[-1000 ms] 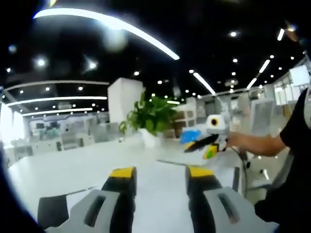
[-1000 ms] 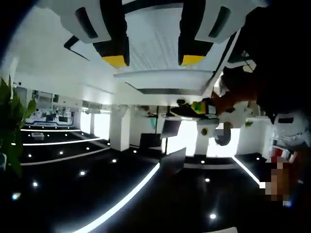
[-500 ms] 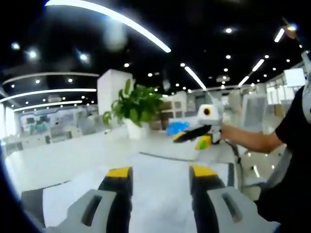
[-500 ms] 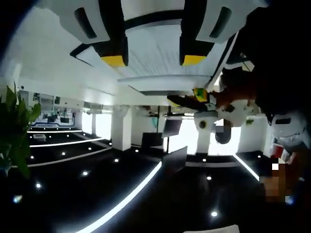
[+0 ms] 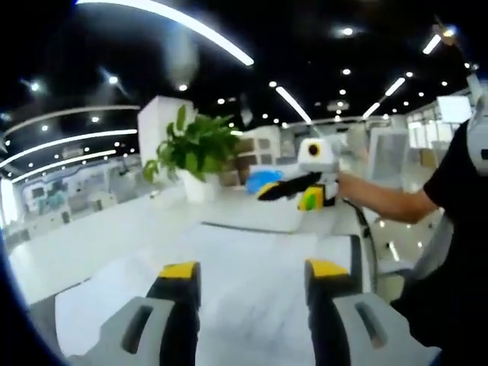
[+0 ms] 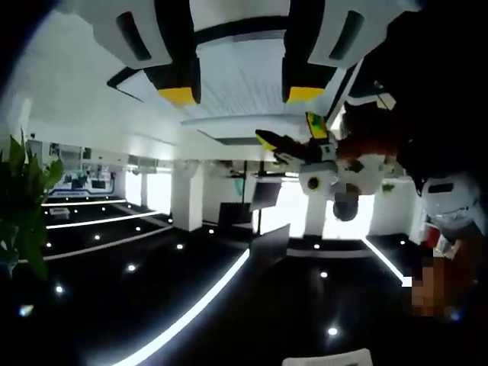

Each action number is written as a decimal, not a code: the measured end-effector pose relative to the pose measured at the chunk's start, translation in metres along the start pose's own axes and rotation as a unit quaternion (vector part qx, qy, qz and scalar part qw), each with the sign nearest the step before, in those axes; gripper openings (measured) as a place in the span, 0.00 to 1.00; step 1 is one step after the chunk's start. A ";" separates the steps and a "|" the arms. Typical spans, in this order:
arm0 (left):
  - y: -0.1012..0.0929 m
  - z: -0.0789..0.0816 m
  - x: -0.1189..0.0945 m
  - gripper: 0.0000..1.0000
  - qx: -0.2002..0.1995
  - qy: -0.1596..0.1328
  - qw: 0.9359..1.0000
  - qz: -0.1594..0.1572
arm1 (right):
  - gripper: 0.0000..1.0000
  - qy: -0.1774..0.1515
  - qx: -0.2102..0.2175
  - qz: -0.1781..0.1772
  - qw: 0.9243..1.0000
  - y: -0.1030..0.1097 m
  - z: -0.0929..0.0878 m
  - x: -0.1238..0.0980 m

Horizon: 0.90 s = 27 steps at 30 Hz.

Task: Flip through the bound document one page at a time

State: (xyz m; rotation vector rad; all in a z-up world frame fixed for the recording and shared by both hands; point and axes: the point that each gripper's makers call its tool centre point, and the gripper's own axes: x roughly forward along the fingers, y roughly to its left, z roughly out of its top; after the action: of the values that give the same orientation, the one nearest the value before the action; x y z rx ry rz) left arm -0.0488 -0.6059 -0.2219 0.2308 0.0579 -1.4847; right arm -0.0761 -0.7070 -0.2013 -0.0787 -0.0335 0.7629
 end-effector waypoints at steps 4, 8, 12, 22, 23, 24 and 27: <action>-0.003 -0.001 0.004 0.56 0.000 0.003 1.000 -0.004 | 0.45 0.004 -0.001 0.000 1.000 0.002 0.000 0.001; -0.005 -0.002 0.005 0.56 0.002 0.006 1.000 -0.008 | 0.45 0.008 -0.004 0.001 1.000 0.008 0.002 0.003; -0.007 -0.002 0.005 0.56 0.002 0.005 1.000 -0.011 | 0.45 0.010 -0.004 0.003 1.000 0.014 0.004 0.005; -0.006 -0.003 0.008 0.57 -0.001 0.002 1.000 -0.016 | 0.46 0.024 -0.006 0.008 1.000 0.010 0.003 0.004; -0.006 -0.004 0.008 0.57 -0.001 0.003 1.000 -0.016 | 0.46 0.024 -0.006 0.007 1.000 0.010 0.003 0.004; -0.006 -0.005 0.009 0.57 -0.001 0.005 1.000 -0.017 | 0.46 0.024 -0.007 0.007 1.000 0.011 0.004 0.004; -0.007 -0.007 0.009 0.57 0.000 0.007 1.000 -0.019 | 0.46 0.023 -0.006 0.008 1.000 0.007 0.004 0.001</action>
State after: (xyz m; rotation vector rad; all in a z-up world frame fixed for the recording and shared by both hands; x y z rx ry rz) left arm -0.0542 -0.6143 -0.2311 0.2425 0.0736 -1.5203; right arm -0.0809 -0.7007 -0.1976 -0.1075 0.0060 0.7759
